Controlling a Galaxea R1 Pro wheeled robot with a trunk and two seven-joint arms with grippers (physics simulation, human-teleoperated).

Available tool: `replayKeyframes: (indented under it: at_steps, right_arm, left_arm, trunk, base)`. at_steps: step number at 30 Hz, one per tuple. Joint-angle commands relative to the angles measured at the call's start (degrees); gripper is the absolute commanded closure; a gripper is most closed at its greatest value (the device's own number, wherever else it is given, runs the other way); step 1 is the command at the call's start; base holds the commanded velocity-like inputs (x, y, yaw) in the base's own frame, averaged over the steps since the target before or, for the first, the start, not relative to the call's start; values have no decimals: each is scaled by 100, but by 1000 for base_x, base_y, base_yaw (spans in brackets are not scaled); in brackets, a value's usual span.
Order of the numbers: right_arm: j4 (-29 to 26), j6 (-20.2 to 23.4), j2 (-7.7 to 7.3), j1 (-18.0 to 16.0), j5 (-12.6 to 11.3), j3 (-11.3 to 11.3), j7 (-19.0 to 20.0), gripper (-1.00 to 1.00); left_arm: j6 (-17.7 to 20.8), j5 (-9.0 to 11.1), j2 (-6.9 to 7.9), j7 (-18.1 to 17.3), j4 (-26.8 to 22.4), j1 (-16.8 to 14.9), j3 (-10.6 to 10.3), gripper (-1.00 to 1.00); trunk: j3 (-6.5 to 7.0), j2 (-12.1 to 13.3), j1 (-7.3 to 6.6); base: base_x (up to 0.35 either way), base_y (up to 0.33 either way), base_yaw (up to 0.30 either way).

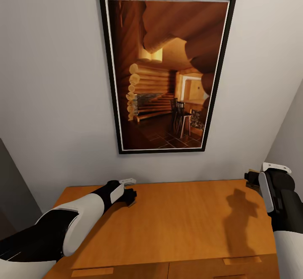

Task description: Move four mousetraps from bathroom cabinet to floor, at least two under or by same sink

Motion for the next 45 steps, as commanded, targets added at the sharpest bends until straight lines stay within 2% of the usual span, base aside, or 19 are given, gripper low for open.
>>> replayKeyframes:
  at_steps: [1, 42, 45]
  right_arm:
    - [-4, 19, -2, -6, -48, 2, -51, 100]
    - [-4, 19, 4, -6, -32, 3, -59, 100]
    - [-2, 19, 3, -6, -34, 3, -59, 100]
  left_arm:
    - [28, 60, -1, 31, -9, -4, -35, -100]
    - [30, 65, 16, 37, -1, -4, -47, -100]
    - [35, 74, 31, 130, -1, -4, -51, -100]
  trunk:
    - [-12, -12, 3]
    - [-12, -12, 3]
    - [-12, -12, 3]
  base:
    - [0, 0, -41]
    - [0, 0, -35]
    - [0, 0, 0]
